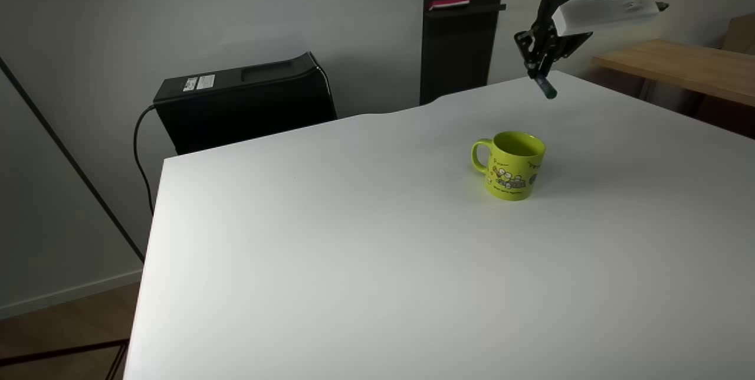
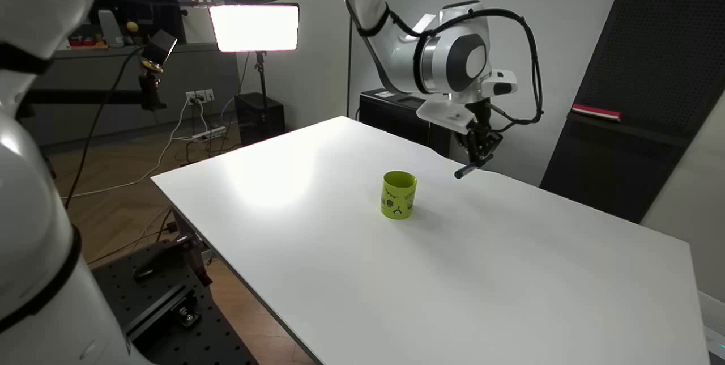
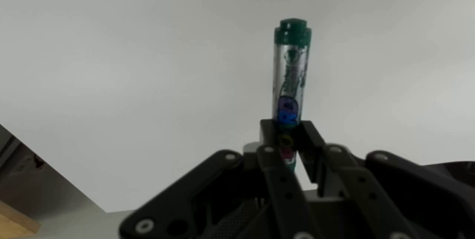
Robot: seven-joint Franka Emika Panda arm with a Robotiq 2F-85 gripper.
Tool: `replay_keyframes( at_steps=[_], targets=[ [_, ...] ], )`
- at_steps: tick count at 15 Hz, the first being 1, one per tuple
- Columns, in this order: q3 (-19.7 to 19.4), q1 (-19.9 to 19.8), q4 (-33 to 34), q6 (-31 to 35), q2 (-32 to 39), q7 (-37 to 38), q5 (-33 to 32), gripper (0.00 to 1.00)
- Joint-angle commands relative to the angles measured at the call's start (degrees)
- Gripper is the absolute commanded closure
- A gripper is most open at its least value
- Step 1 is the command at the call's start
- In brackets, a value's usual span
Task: Take the marker off of the table and place it in the green cup
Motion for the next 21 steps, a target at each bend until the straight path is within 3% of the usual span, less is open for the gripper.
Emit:
replay_keyframes(
  at_steps=[1,6,14,16,21],
  targets=[
    [-4.4,5.3,-5.4,5.7,-3.8,7.1,-4.8,0.95],
    [-11.5,13.7,-11.0,12.0,-4.6,13.8,-9.4,0.95],
    [-24.3,29.4,-18.2,15.9,-4.2,19.8,-12.4,0.95],
    [-25.8,32.1,-19.6,16.7,-4.4,19.5,-11.3,0.95],
    [-25.5,34.9,-21.4,16.3,-4.3,17.8,-8.9,0.95]
  ],
)
